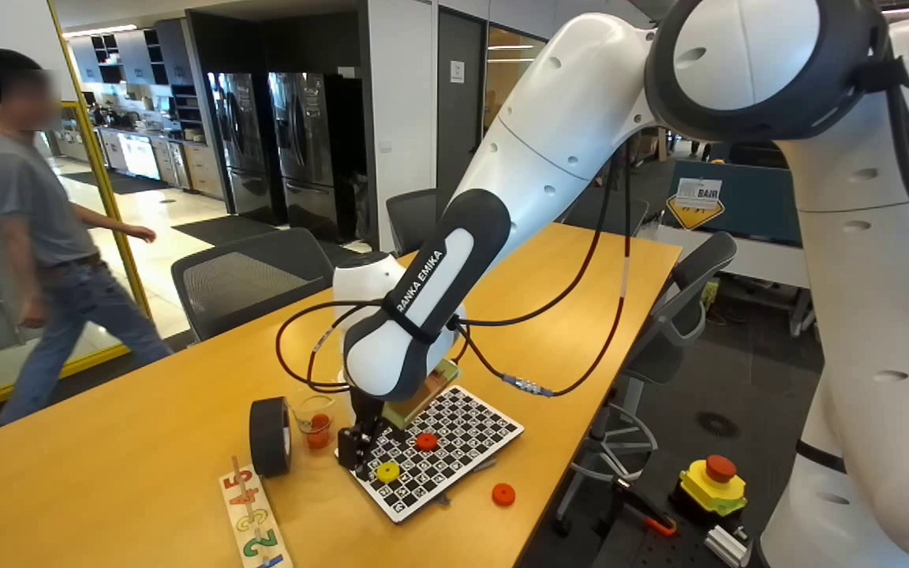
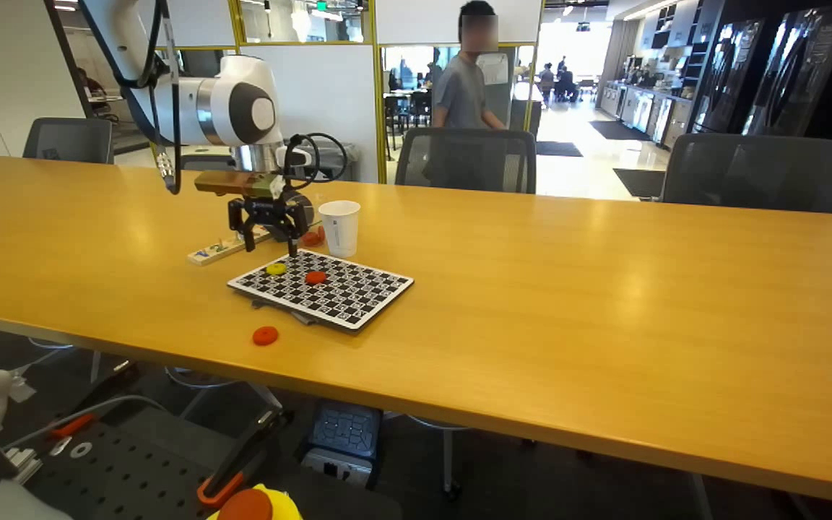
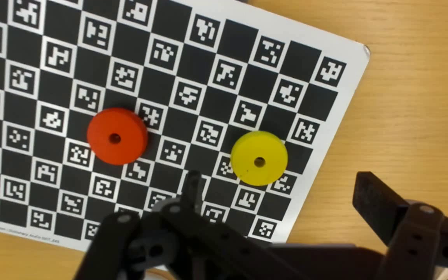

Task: Put the yellow circles into the white cup and the orange circles into the transparent cup.

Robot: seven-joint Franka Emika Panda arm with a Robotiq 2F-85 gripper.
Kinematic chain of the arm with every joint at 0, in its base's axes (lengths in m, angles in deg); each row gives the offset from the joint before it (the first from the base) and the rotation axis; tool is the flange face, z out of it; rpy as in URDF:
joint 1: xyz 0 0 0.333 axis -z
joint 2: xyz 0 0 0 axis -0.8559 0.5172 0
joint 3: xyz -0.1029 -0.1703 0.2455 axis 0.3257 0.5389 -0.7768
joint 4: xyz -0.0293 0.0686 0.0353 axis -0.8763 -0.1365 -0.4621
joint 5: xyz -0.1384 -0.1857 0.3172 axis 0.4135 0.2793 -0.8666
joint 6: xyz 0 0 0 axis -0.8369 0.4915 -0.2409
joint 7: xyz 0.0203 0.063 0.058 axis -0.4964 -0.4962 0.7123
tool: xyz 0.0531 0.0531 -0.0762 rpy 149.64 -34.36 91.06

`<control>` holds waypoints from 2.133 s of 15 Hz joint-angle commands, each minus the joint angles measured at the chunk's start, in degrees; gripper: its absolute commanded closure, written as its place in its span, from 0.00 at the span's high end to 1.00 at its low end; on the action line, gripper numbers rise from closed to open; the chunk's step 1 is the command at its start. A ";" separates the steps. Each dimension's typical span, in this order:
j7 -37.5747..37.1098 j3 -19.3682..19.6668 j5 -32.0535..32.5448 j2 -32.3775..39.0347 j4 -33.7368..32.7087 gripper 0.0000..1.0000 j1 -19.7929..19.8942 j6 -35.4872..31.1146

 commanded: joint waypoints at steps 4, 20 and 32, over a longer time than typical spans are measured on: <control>-1.25 0.53 -3.42 2.69 0.22 1.00 -0.03 -5.53; -4.80 2.26 -3.54 2.33 3.17 0.75 -1.26 -9.78; -15.42 11.50 6.14 -1.67 4.00 0.22 -9.01 -7.02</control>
